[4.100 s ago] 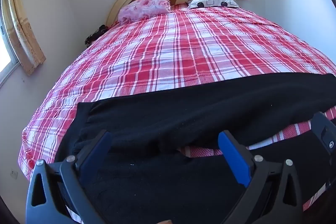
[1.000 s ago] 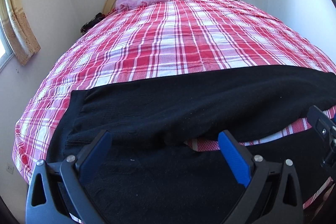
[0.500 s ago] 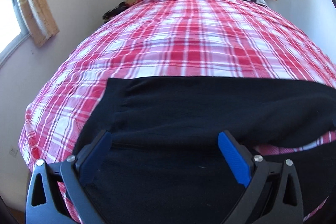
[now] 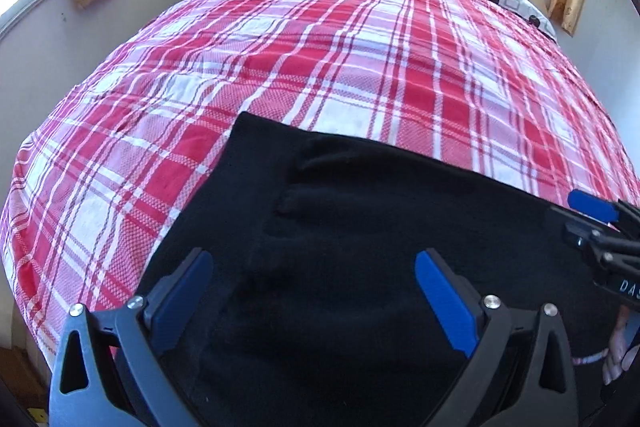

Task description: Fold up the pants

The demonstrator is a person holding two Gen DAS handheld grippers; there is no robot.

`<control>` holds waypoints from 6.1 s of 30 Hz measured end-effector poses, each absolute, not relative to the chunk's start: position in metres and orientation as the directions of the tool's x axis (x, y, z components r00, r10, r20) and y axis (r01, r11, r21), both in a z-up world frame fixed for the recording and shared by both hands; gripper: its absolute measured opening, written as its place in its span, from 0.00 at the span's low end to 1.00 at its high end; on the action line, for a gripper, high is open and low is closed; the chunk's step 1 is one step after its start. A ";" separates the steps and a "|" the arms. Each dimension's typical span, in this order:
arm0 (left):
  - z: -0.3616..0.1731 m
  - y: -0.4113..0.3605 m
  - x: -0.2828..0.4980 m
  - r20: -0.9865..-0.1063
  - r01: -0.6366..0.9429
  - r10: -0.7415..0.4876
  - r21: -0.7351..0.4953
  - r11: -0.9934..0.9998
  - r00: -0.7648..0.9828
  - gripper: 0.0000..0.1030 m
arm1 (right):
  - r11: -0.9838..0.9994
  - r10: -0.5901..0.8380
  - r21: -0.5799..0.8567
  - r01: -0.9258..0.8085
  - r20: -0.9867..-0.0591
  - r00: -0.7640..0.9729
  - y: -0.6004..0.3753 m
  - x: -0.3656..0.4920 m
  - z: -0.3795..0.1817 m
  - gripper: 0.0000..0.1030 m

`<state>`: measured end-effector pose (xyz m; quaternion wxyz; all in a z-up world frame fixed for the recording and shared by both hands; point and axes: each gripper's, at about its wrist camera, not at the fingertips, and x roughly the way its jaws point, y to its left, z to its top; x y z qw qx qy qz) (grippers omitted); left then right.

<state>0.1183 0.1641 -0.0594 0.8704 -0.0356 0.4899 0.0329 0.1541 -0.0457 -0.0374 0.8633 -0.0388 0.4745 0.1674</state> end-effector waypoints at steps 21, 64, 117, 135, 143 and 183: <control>-0.056 0.196 0.099 -0.840 -0.074 -0.083 -0.145 0.987 0.536 1.00 | 0.871 0.398 0.180 -0.457 -0.803 0.443 -0.027 0.150 -0.039 0.03; -0.028 0.248 -0.002 -0.756 -0.071 -0.195 -0.305 0.950 0.625 0.32 | 0.790 0.367 -0.165 -0.591 -0.645 0.670 0.030 -0.100 -0.032 0.03; -0.055 0.225 -0.020 -0.682 -0.222 0.170 0.011 0.975 0.711 0.95 | 0.787 0.493 0.599 -0.147 -0.467 0.734 -0.145 0.011 -0.017 0.25; -0.080 0.205 -0.003 -0.768 -0.291 0.226 0.054 0.955 0.599 1.00 | 0.615 -0.289 0.476 0.628 -0.605 0.742 -0.509 -0.139 -0.016 0.29; -0.080 0.203 -0.002 -0.775 -0.310 0.242 0.063 0.949 0.584 1.00 | 0.664 -0.245 0.434 0.609 -0.644 0.725 -0.527 -0.107 -0.034 0.10; -0.073 0.192 -0.001 -0.784 -0.251 0.255 0.131 0.959 0.566 1.00 | 0.726 -0.230 0.283 0.627 -0.759 0.609 -0.524 -0.217 -0.041 0.58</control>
